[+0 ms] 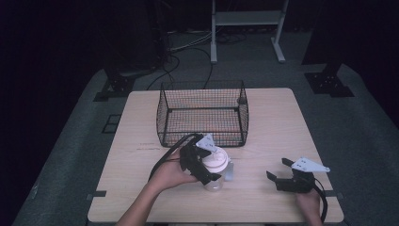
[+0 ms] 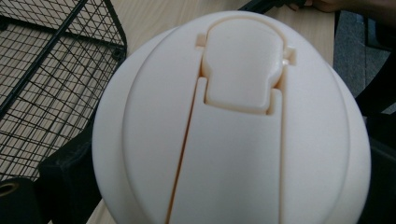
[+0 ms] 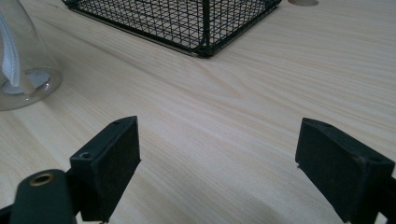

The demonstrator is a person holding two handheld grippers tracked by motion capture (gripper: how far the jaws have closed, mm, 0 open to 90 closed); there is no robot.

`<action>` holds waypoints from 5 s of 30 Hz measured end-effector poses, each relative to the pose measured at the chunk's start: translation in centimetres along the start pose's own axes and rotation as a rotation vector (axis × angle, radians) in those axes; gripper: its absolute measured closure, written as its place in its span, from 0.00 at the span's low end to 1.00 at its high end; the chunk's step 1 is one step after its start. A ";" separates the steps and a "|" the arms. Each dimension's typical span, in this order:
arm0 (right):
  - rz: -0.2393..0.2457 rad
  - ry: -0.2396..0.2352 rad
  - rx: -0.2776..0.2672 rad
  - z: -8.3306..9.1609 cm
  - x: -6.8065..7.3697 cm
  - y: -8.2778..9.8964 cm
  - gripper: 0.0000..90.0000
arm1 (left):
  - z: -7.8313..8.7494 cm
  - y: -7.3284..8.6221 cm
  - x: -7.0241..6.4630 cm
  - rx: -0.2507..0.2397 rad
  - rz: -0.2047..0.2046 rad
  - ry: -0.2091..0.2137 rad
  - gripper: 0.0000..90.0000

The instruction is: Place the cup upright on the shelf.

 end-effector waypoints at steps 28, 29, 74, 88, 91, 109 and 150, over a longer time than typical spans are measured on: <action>0.000 -0.004 -0.002 0.0 0.0 0.0 0.14 | 4.8 -4.4 2.2 0.054 0.006 -0.089 0.06; 0.000 -0.004 -0.002 0.0 0.0 0.0 0.14 | 5.0 -4.6 2.4 0.053 0.008 -0.094 0.06; -0.018 -0.010 -0.016 0.1 0.0 -0.2 0.14 | 9.6 -13.6 13.2 0.085 0.145 -0.208 0.06; -0.013 -0.011 -0.022 0.2 -0.1 -0.2 0.14 | 7.1 -13.2 17.0 0.098 0.225 -0.243 0.06; -0.016 -0.017 -0.025 0.3 0.0 -0.2 0.14 | 6.2 -12.6 17.5 0.119 0.222 -0.250 0.06; -0.031 -0.020 -0.039 0.4 -0.2 -0.3 0.14 | 2.9 -9.9 20.7 0.108 0.311 -0.266 0.06; -0.015 -0.010 -0.025 0.2 -0.1 -0.2 0.14 | -1.3 -4.6 22.3 0.098 0.389 -0.267 0.06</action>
Point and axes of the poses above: each handheld gripper's, and its own axes: z roughly backward along the jaws, y roughly out of its underside, x roughly to its left, the point moved 10 cm from there along -z, roughly forward along the jaws, and after that the axes turned 1 degree about -y, right-handed, at the moved point
